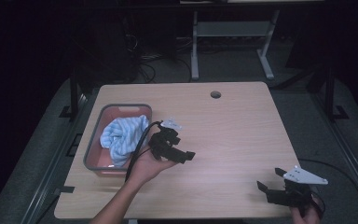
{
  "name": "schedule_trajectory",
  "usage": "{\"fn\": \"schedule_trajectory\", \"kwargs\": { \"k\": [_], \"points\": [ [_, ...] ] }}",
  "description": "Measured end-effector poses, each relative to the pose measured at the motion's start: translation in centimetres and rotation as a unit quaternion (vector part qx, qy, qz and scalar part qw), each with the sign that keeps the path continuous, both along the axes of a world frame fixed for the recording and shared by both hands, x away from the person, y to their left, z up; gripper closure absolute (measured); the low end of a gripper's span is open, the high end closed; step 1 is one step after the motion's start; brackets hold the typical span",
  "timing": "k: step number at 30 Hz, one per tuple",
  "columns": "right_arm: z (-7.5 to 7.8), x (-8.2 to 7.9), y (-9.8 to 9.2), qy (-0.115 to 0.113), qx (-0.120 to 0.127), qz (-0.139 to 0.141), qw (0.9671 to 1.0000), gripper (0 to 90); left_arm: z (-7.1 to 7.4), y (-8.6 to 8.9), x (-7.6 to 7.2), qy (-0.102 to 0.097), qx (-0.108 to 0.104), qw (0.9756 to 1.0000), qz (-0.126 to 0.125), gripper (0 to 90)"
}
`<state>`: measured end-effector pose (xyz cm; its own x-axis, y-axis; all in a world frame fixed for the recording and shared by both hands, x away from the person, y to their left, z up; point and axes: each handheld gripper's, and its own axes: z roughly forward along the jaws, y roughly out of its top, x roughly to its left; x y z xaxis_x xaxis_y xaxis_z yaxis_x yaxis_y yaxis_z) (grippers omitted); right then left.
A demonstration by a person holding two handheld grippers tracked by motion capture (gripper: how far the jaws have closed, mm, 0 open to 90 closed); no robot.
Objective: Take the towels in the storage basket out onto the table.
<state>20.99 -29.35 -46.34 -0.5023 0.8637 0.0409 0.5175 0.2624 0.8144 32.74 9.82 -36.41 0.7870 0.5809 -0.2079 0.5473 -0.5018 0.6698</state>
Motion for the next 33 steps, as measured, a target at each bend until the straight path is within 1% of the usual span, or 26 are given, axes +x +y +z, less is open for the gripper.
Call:
{"fn": "schedule_trajectory", "kwargs": {
  "k": [1,4,5,6,7,12,13,16,19,24,25,26,29,33],
  "points": [
    [0.0,0.0,0.0,0.001,0.001,-0.001,1.0000,13.7,0.2,0.2,0.1,-0.002,0.005,1.0000,-0.001,18.4],
    [0.0,0.0,0.0,0.001,-0.001,0.001,1.0000,13.7,0.8,1.0,0.5,-0.005,0.004,1.0000,0.005,18.4],
    [0.0,0.0,0.0,0.001,-0.001,0.000,1.0000,13.7,1.0,1.3,0.6,-0.006,-0.001,0.9999,0.011,18.4],
    [0.0,0.0,0.0,0.001,-0.001,0.001,1.0000,13.7,1.0,1.3,0.6,-0.006,-0.001,0.9999,0.011,18.4],
    [0.0,0.0,0.0,0.001,-0.001,0.000,1.0000,13.8,1.3,1.8,0.8,-0.006,-0.006,0.9998,0.016,18.5],
    [-0.1,0.1,0.1,0.003,-0.002,0.003,1.0000,13.8,2.1,3.5,1.2,-0.009,-0.008,0.9995,0.028,18.8],
    [-0.1,0.0,0.1,0.004,-0.001,0.003,1.0000,13.7,2.2,3.7,1.3,-0.009,-0.012,0.9993,0.034,18.8],
    [0.0,0.0,0.1,0.003,-0.005,0.005,1.0000,13.7,2.7,4.6,1.4,-0.011,-0.014,0.9990,0.040,18.9],
    [-0.1,0.1,0.1,0.005,-0.003,0.005,1.0000,13.7,3.2,5.6,1.6,-0.013,-0.011,0.9988,0.047,18.9],
    [-0.1,0.1,0.1,0.003,-0.006,0.008,0.9999,13.8,3.9,7.3,2.1,-0.015,-0.016,0.9976,0.066,18.9],
    [0.0,0.1,0.1,0.003,-0.006,0.007,0.9999,13.8,4.0,7.7,2.2,-0.014,-0.020,0.9971,0.072,18.9],
    [-0.1,0.1,0.1,0.004,-0.005,0.007,1.0000,13.7,4.0,8.0,2.3,-0.014,-0.017,0.9971,0.073,18.9],
    [-0.1,0.1,0.2,0.006,-0.005,0.008,0.9999,13.8,4.1,9.0,2.4,-0.013,-0.013,0.9962,0.085,18.9],
    [-0.1,0.1,0.2,0.005,-0.007,0.011,0.9999,13.7,4.1,10.2,2.7,-0.014,-0.013,0.9948,0.100,18.9]
  ]
}}
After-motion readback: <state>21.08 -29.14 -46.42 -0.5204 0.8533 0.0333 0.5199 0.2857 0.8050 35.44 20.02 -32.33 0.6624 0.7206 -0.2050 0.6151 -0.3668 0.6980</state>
